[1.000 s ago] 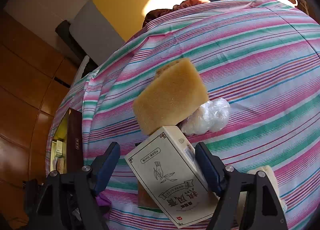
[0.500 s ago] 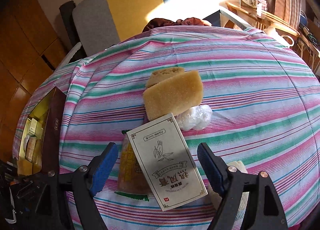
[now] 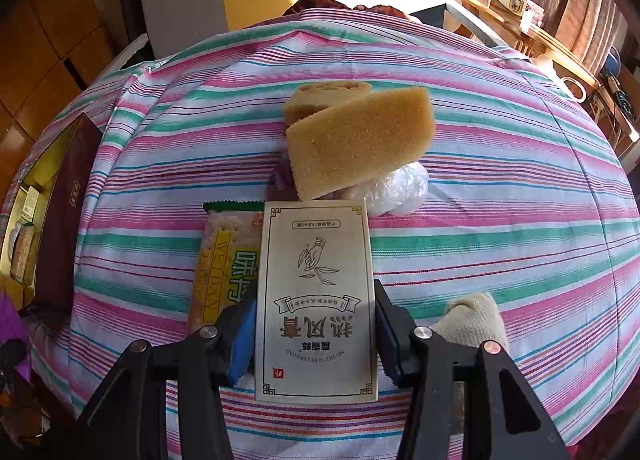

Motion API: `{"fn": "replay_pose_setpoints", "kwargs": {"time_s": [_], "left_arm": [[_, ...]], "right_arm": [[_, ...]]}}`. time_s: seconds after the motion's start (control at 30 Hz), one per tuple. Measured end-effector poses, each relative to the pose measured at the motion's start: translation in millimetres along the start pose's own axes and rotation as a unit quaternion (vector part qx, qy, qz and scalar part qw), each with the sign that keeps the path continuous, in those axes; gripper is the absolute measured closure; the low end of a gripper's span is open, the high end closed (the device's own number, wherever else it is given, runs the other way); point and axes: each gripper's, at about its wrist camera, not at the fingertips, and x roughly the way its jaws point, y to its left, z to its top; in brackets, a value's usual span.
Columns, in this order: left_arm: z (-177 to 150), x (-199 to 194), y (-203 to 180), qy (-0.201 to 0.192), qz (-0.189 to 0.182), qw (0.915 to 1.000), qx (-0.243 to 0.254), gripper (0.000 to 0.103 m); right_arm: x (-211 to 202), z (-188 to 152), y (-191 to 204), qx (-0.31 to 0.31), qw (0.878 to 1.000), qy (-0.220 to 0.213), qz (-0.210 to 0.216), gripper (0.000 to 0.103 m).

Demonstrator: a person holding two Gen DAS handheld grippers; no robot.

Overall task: Organize objects
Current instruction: 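Lift the purple snack over the tray with left tool while right tool lifts the white cream box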

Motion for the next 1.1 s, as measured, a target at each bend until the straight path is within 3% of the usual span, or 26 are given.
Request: {"fn": "replay_pose_setpoints", "kwargs": {"time_s": [0.23, 0.43, 0.67, 1.1], "left_arm": [[6, -31, 67, -0.03, 0.041, 0.9961, -0.073, 0.07], [10, -50, 144, -0.047, 0.088, 0.9819, -0.161, 0.07], [15, -51, 192, -0.045, 0.126, 0.9708, -0.2, 0.07], [50, -13, 264, -0.009, 0.165, 0.958, -0.234, 0.07]], "right_arm": [[-1, -1, 4, -0.01, 1.0, -0.003, -0.012, 0.052], [-1, 0, 8, -0.019, 1.0, -0.005, -0.018, 0.052], [-1, 0, 9, -0.023, 1.0, -0.006, -0.02, 0.052], [0, 1, 10, -0.024, 0.999, -0.005, -0.022, 0.052]]}}
